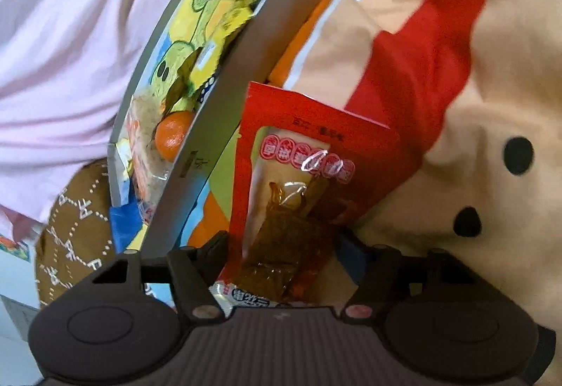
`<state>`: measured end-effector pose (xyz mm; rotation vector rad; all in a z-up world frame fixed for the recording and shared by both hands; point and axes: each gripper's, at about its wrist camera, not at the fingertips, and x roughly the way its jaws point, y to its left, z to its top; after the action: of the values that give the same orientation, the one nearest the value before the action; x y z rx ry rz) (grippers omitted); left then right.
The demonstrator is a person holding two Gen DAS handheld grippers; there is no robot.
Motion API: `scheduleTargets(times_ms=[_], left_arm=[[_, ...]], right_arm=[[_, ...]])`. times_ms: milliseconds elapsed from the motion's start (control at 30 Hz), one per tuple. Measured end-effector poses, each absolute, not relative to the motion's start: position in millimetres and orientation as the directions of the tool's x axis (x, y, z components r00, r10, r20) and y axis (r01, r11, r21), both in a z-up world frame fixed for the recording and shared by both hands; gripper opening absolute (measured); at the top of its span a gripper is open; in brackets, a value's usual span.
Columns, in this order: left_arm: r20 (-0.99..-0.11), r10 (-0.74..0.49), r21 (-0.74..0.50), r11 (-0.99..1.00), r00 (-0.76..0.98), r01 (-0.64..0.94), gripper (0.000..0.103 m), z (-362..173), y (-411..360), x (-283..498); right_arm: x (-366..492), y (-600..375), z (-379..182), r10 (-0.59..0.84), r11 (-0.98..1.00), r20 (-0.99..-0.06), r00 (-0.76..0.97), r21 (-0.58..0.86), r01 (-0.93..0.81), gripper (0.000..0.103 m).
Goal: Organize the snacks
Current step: 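Lift the sausage pack and red packet and carry them over the tray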
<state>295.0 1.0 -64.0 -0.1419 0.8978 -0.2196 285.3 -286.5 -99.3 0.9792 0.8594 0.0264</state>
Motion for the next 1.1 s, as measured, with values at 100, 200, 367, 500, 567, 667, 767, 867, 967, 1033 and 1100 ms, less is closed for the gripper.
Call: scheduleTargets(times_ms=[100, 200, 367, 500, 567, 667, 767, 867, 967, 1033, 1100], left_arm=[[-0.758, -0.253, -0.227, 0.966, 0.601, 0.120, 0.060, -62.8, 0.4, 287.8], [-0.763, -0.265, -0.248, 0.962, 0.589, 0.111, 0.059, -62.9, -0.5, 278.4], [-0.779, -0.268, -0.249, 0.962, 0.567, 0.112, 0.059, -65.6, -2.2, 260.6], [-0.792, -0.261, -0.241, 0.964, 0.552, 0.110, 0.060, -70.1, -5.2, 251.2], [-0.798, -0.244, -0.216, 0.969, 0.552, 0.117, 0.062, -70.7, -7.3, 249.7], [-0.803, -0.246, -0.228, 0.968, 0.542, 0.101, 0.064, -71.2, -5.6, 253.3], [-0.801, -0.254, -0.254, 0.964, 0.542, 0.076, 0.066, -68.8, -2.5, 259.9], [-0.798, -0.267, -0.268, 0.960, 0.541, 0.078, 0.071, -66.0, -2.8, 267.4], [-0.802, -0.270, -0.276, 0.959, 0.533, 0.069, 0.075, -65.5, -5.4, 276.2], [-0.816, -0.257, -0.271, 0.961, 0.518, 0.051, 0.075, -68.1, -8.5, 282.1], [-0.824, -0.241, -0.254, 0.966, 0.512, 0.045, 0.075, -71.0, -12.6, 284.2]], right_arm=[[280.7, -289.5, -101.2, 0.405, 0.561, -0.617, 0.675, 0.750, 0.349, 0.063], [270.8, -293.6, -99.4, 0.440, 0.560, -0.611, 0.658, 0.759, 0.330, 0.055], [255.9, -299.8, -93.4, 0.466, 0.573, -0.599, 0.651, 0.765, 0.295, 0.051], [250.6, -302.8, -92.4, 0.481, 0.549, -0.585, 0.653, 0.782, 0.295, 0.032], [248.5, -299.9, -89.1, 0.489, 0.546, -0.577, 0.654, 0.788, 0.286, 0.032], [247.9, -297.6, -85.9, 0.462, 0.584, -0.587, 0.665, 0.766, 0.270, 0.048], [253.9, -299.3, -96.0, 0.477, 0.543, -0.603, 0.639, 0.774, 0.325, 0.071], [259.1, -302.8, -104.4, 0.499, 0.509, -0.590, 0.635, 0.792, 0.337, 0.077], [267.7, -299.2, -103.8, 0.493, 0.516, -0.588, 0.642, 0.791, 0.329, 0.080], [271.4, -297.3, -102.8, 0.486, 0.524, -0.586, 0.648, 0.789, 0.321, 0.081], [275.7, -295.0, -102.0, 0.476, 0.532, -0.589, 0.653, 0.784, 0.319, 0.083]])
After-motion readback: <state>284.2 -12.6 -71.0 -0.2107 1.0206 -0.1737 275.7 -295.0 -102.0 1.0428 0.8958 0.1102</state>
